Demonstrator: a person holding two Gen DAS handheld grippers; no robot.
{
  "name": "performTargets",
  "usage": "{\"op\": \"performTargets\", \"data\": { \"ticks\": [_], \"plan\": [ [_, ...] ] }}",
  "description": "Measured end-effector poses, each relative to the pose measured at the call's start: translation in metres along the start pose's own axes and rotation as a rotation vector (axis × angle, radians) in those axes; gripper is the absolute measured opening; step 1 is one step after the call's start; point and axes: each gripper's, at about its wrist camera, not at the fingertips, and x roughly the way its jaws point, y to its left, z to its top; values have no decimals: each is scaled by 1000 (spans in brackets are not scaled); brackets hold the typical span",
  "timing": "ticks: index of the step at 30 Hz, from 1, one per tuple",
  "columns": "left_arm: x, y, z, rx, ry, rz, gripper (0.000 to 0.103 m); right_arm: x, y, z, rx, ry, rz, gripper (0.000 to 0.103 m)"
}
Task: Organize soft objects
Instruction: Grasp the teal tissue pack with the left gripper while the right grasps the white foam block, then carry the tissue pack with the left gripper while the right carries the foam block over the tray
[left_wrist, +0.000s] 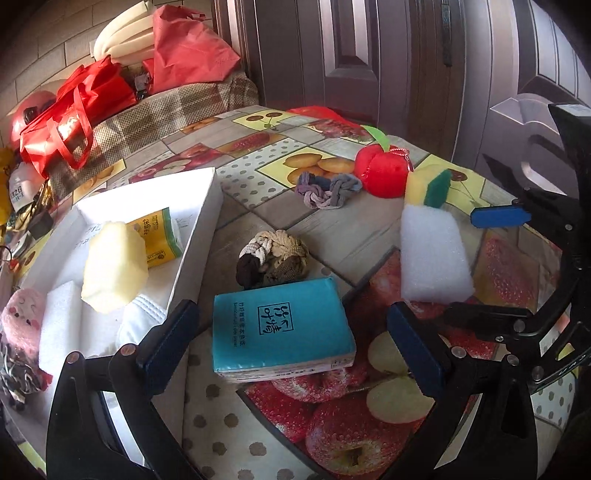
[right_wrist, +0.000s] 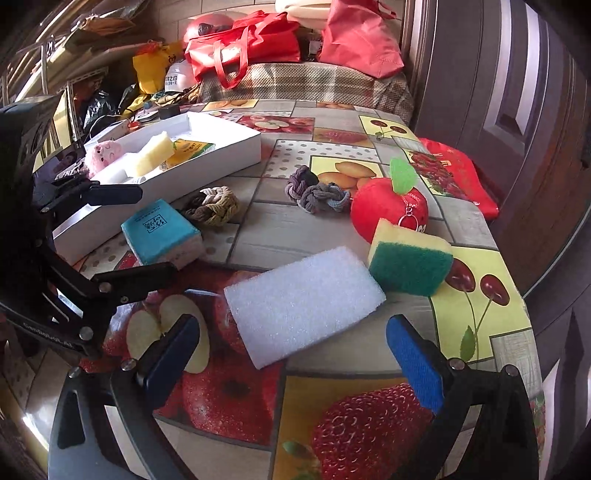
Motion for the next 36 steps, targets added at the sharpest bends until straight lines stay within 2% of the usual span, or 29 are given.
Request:
{"op": "performTargets", "data": {
  "ticks": [3,6,8,9,11,12,16,21,28,36],
  "plan": [
    [5,-1,-1,19,24,30,103,10,-2,1,13,41,18,101],
    [15,2,-1,9,71,29,102,18,-4,6,13,58,27,102],
    [21,0,-1,16,99,20,88,24,-5,10,14,57,-2,102],
    [21,0,-1,16,99,3,75,29,-5,12,20,67,-2,102],
    [18,1,-1,6,84,-4,74,31,-6,12,33,65,17,101],
    [15,2,-3,-1,77,-22,74,28,-7,11,38,53,23,97],
    [-2,0,-9,-23,29,-67,73,12,-16,3,34,24,33,94],
    [-31,-1,-12,-33,-101,-58,74,-23,-28,-10,80,-104,35,94],
    [-61,6,-19,-76,-260,-24,74,-59,-21,-11,184,-387,-27,94],
    [-85,18,-32,-144,-370,33,74,-73,-12,-12,239,-529,-108,94]
  ]
}}
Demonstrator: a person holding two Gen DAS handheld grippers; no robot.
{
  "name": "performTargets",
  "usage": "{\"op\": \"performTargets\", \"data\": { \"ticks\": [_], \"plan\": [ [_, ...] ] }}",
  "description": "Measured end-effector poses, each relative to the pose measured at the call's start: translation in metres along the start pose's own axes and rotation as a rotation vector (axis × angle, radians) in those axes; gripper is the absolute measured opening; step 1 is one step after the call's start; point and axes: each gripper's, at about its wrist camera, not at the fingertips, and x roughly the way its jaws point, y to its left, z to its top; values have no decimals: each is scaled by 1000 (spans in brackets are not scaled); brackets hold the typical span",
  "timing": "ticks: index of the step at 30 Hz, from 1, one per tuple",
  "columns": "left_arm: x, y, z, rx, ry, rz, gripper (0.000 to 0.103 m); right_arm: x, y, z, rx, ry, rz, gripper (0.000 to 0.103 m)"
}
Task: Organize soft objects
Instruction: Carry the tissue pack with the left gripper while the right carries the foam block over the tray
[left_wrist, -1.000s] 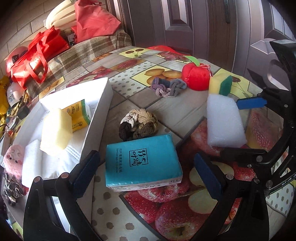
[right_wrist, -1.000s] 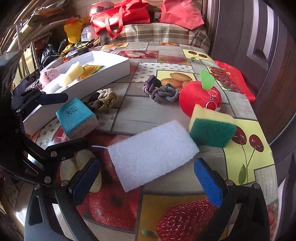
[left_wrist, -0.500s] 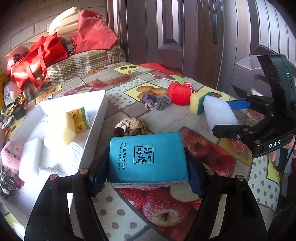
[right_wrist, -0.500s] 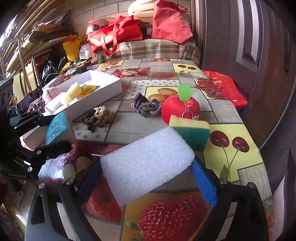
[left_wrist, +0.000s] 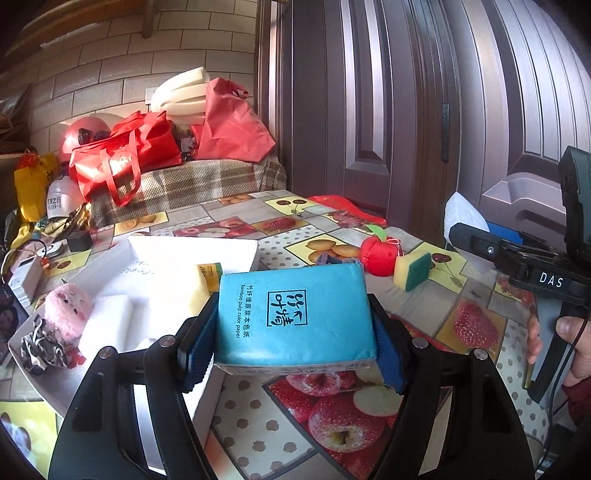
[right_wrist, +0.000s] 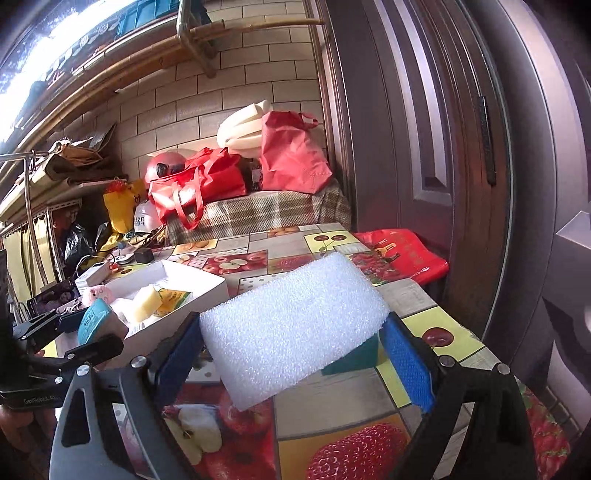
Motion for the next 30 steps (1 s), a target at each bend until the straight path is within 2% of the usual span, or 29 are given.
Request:
{"op": "performTargets", "data": {
  "ticks": [7,20,30],
  "plan": [
    [-16,18,-6,-30,-16,29,74,4,20,-1,-21,-7,26,95],
    [-36,67,-15,-57,-40,183,74,14,68,-3,-105,-11,98,95],
    [-35,109,-17,-105,-38,284,74,41,104,-6,-127,34,187,94]
  ]
}}
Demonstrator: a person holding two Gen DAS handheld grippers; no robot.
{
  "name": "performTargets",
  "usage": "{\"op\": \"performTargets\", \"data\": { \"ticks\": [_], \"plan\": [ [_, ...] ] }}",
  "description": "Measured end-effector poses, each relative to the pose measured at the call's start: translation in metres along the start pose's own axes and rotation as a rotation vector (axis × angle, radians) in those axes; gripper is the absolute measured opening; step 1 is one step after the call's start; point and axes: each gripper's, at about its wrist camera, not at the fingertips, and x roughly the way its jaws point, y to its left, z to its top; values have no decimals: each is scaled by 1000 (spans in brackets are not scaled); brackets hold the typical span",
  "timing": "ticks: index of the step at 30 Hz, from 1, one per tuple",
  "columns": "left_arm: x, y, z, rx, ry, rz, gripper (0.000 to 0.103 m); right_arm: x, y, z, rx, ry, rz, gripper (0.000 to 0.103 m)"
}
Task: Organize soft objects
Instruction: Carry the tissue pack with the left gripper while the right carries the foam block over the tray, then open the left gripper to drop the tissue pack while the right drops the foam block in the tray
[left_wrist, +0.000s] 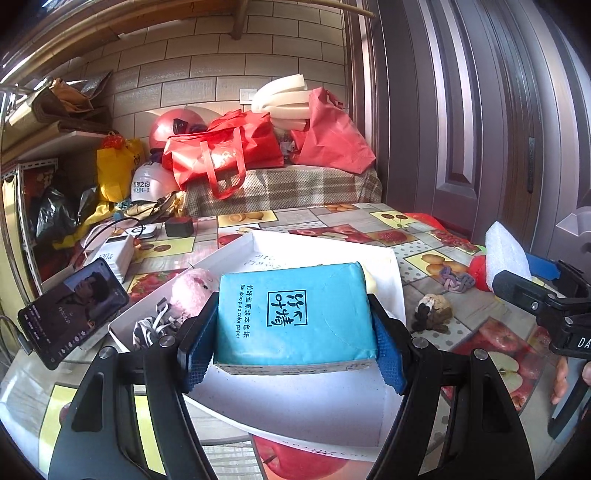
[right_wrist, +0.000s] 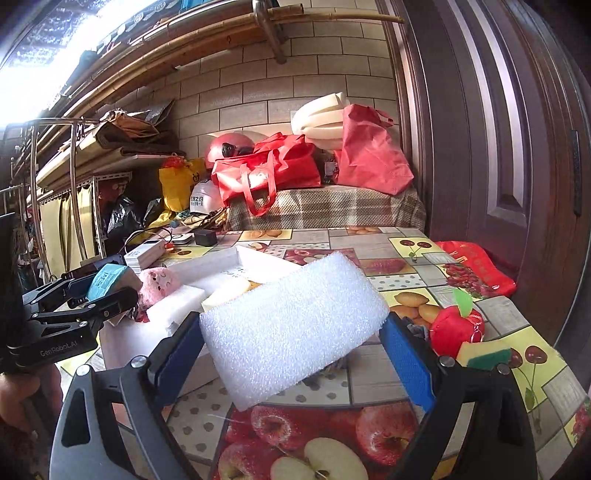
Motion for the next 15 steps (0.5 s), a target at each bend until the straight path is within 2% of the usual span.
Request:
{"op": "performTargets", "data": {
  "ticks": [3,8,15],
  "plan": [
    [4,7,1,-12,-6,7,74,14,11,1,-3,23,19,94],
    [11,22,4,-32,-14,34,74,24,28,3,-38,13,42,94],
    [28,43,9,-74,11,75,74,51,53,9,-76,60,119,94]
  ]
}}
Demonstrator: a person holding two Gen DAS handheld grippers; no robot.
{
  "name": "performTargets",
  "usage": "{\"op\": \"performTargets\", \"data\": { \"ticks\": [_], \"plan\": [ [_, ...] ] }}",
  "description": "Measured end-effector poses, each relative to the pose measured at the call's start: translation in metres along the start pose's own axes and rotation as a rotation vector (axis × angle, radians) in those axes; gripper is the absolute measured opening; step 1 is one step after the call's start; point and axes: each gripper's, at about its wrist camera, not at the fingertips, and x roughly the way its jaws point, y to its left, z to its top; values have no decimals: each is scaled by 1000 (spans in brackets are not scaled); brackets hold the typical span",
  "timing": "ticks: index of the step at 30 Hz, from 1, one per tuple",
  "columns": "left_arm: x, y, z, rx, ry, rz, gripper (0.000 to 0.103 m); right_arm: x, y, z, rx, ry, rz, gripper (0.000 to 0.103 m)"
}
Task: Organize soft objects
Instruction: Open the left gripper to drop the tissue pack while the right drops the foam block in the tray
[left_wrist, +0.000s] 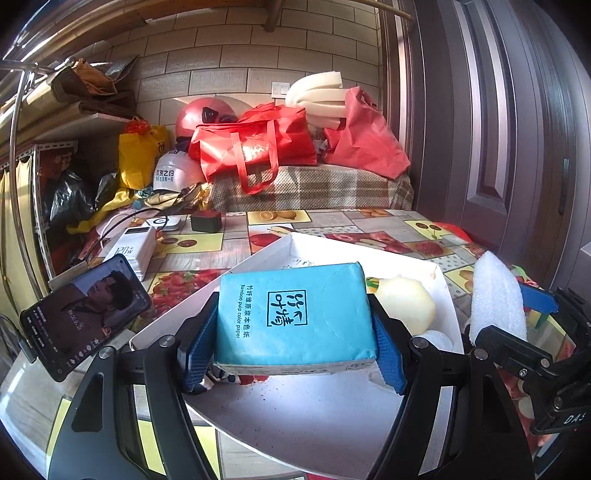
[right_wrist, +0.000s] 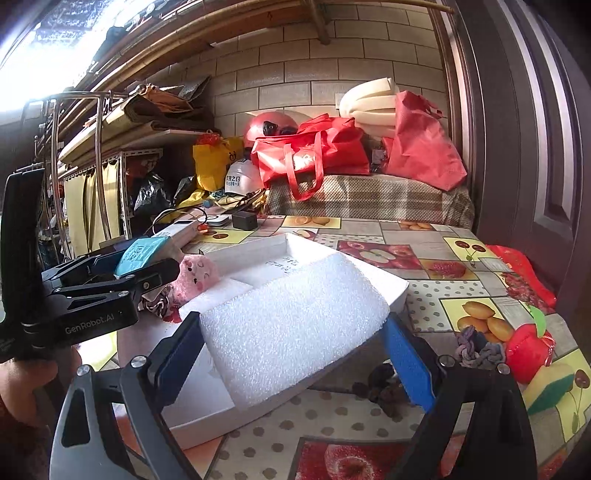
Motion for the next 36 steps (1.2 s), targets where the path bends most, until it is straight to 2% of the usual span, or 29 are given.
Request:
{"op": "performTargets", "data": {
  "ticks": [5,10,14,16,22,25,30,33,34,35,36],
  "plan": [
    [11,3,5,14,-5,35,74,28,13,6,-20,61,41,94],
    [20,12,8,-8,1,39,74,63,17,7,-14,204,96,94],
    [23,16,9,-21,5,34,74,82,17,9,-9,254,88,94],
    [23,15,10,-20,4,35,74,93,13,10,17,283,73,90],
    [26,14,11,-11,0,32,74,96,-10,18,137,219,-10,87],
    [31,13,13,-7,-2,35,74,87,-8,19,130,173,-7,87],
    [40,17,16,-26,16,42,75,87,-1,22,93,158,-9,86],
    [40,17,15,-28,14,42,75,86,-1,24,89,144,-18,88],
    [39,16,15,-24,13,47,78,85,-2,24,91,138,-24,90],
    [38,15,14,-19,8,51,80,84,-3,24,96,130,-35,93],
    [36,15,14,-16,-2,61,82,82,-4,24,104,120,-52,100]
  ]
}}
